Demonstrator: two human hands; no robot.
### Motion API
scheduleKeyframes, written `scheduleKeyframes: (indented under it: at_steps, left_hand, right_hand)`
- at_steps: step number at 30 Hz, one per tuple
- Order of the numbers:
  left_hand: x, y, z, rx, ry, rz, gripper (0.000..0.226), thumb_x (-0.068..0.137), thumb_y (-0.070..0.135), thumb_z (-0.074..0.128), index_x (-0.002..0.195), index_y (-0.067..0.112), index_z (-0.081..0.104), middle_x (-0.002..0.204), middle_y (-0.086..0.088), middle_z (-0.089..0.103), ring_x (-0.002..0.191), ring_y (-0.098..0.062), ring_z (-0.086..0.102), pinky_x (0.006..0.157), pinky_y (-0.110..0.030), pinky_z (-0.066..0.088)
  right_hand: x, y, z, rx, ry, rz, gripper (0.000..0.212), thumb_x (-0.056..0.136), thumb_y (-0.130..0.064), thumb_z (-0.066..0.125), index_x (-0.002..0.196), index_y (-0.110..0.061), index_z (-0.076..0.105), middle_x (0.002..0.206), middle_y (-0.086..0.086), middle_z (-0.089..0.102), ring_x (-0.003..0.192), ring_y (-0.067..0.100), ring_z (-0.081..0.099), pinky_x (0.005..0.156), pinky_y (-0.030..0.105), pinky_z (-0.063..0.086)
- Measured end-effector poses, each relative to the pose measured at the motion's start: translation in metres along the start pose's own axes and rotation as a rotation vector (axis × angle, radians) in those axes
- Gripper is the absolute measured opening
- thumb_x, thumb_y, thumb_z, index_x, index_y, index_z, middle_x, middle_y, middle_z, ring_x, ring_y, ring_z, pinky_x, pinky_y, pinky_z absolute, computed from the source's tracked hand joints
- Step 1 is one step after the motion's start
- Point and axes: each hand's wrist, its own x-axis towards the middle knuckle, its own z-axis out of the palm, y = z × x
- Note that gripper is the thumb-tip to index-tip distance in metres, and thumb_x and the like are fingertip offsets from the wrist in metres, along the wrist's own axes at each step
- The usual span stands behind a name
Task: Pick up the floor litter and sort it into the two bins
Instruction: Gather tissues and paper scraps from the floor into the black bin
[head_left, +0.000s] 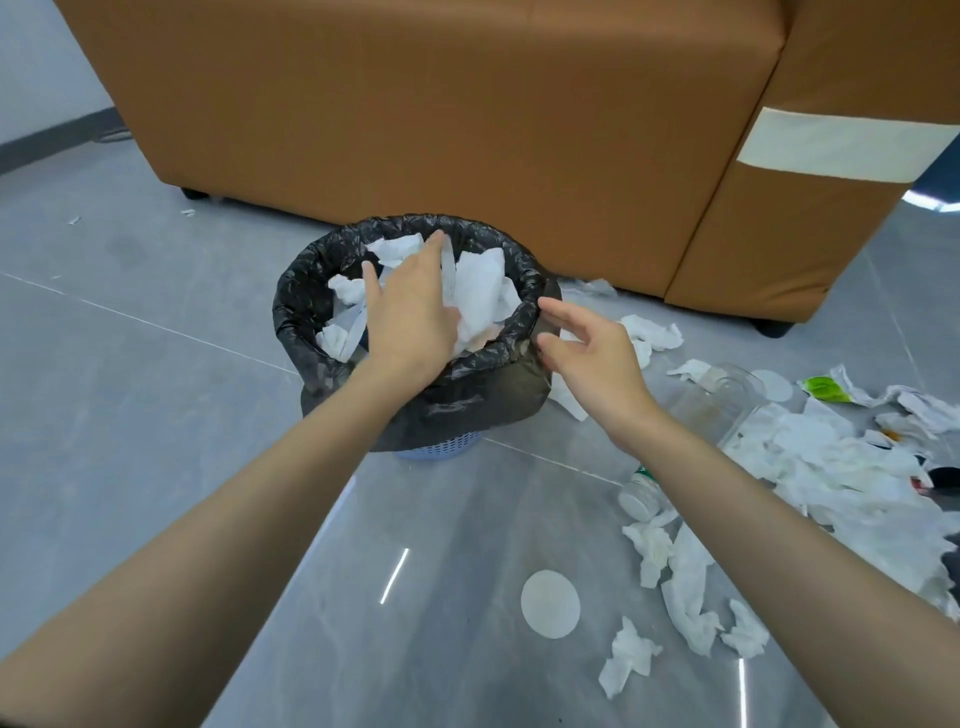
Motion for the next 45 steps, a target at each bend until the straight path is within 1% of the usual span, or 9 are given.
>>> scheduleKeyframes:
  at_steps: [7, 10, 13, 17, 23, 32, 35, 40, 45]
  left_hand:
    - [-0.031, 0.025, 0.006, -0.087, 0.209, 0.245, 0.064, 0.083, -0.013, 0.048, 0.139, 0.016, 0.040, 0.140, 0.000, 0.044, 0.135, -0.020, 0.034, 0.119, -0.039, 0.007]
    - [-0.041, 0.031, 0.012, -0.081, 0.115, 0.264, 0.043, 0.095, 0.009, 0.046, 0.138, 0.013, 0.043, 0.138, -0.002, 0.047, 0.127, -0.023, 0.040, 0.109, -0.034, 0.030]
    - [-0.045, 0.028, 0.021, 0.063, 0.018, 0.315, 0.044, 0.099, 0.021, 0.043, 0.141, 0.011, 0.038, 0.135, -0.005, 0.049, 0.123, -0.024, 0.041, 0.108, -0.034, 0.025]
    - [-0.044, 0.017, 0.026, 0.281, 0.003, 0.350, 0.065, 0.089, -0.003, 0.044, 0.148, 0.009, 0.021, 0.132, -0.010, 0.049, 0.131, -0.027, 0.035, 0.116, -0.035, 0.012]
    - [-0.041, 0.010, 0.018, 0.352, -0.004, 0.303, 0.074, 0.083, -0.011, 0.041, 0.148, 0.002, 0.011, 0.153, -0.014, 0.020, 0.144, -0.029, 0.011, 0.118, -0.038, 0.001]
    - [-0.042, 0.027, 0.067, 0.250, 0.011, 0.607, 0.076, 0.066, -0.024, 0.047, 0.138, -0.003, 0.037, 0.144, -0.018, 0.040, 0.136, -0.032, 0.036, 0.114, -0.035, 0.016]
    - [-0.038, 0.033, 0.089, 0.186, -0.238, 0.525, 0.071, 0.084, -0.012, 0.041, 0.148, 0.009, 0.018, 0.156, -0.007, 0.017, 0.143, -0.023, 0.020, 0.112, -0.027, 0.021]
    - [-0.011, 0.015, 0.142, 0.122, -0.533, 0.201, 0.064, 0.096, 0.013, 0.040, 0.150, 0.017, 0.006, 0.158, -0.011, -0.001, 0.146, -0.027, 0.004, 0.115, -0.035, 0.017]
    - [0.016, 0.010, 0.172, 0.097, -0.576, -0.039, 0.060, 0.101, 0.029, 0.031, 0.151, 0.018, 0.000, 0.156, -0.017, 0.003, 0.144, -0.031, 0.005, 0.114, -0.036, 0.011]
  right_hand:
    - [-0.016, 0.007, -0.013, 0.022, -0.128, -0.018, 0.047, 0.086, 0.011, 0.052, 0.124, -0.016, 0.060, 0.116, -0.009, 0.064, 0.101, 0.001, 0.061, 0.089, 0.007, 0.047]
    - [-0.021, 0.017, -0.024, 0.064, -0.070, 0.031, 0.041, 0.087, 0.009, 0.052, 0.118, -0.017, 0.064, 0.109, -0.008, 0.067, 0.098, 0.003, 0.063, 0.084, 0.008, 0.048]
    - [-0.026, 0.029, -0.037, 0.072, -0.002, 0.096, 0.038, 0.088, 0.006, 0.051, 0.103, -0.025, 0.067, 0.100, -0.011, 0.069, 0.095, 0.002, 0.063, 0.077, 0.011, 0.048]
    - [-0.030, 0.049, -0.052, 0.086, 0.100, 0.206, 0.039, 0.087, 0.006, 0.049, 0.097, -0.027, 0.067, 0.100, -0.010, 0.070, 0.094, 0.007, 0.062, 0.083, 0.026, 0.050]
    - [-0.030, 0.076, -0.053, 0.090, 0.155, 0.330, 0.033, 0.087, 0.004, 0.051, 0.103, -0.020, 0.067, 0.102, -0.011, 0.066, 0.087, 0.009, 0.057, 0.092, 0.032, 0.049]
    - [-0.004, 0.103, -0.050, -0.027, 0.182, 0.366, 0.038, 0.085, -0.001, 0.049, 0.107, -0.028, 0.064, 0.122, -0.008, 0.060, 0.088, 0.010, 0.060, 0.083, 0.030, 0.053]
    - [0.009, 0.113, -0.048, -0.155, 0.145, 0.353, 0.038, 0.085, -0.003, 0.050, 0.114, -0.026, 0.062, 0.122, -0.002, 0.059, 0.094, 0.017, 0.059, 0.069, 0.020, 0.047]
    - [0.043, 0.133, -0.044, -0.464, 0.033, 0.229, 0.047, 0.085, -0.010, 0.058, 0.130, -0.018, 0.049, 0.138, 0.009, 0.043, 0.129, 0.026, 0.039, 0.105, 0.029, 0.029]
    - [0.081, 0.145, -0.038, -0.548, -0.042, 0.262, 0.059, 0.089, -0.028, 0.057, 0.142, -0.032, 0.032, 0.158, 0.002, 0.008, 0.144, 0.026, 0.003, 0.112, 0.032, 0.015]
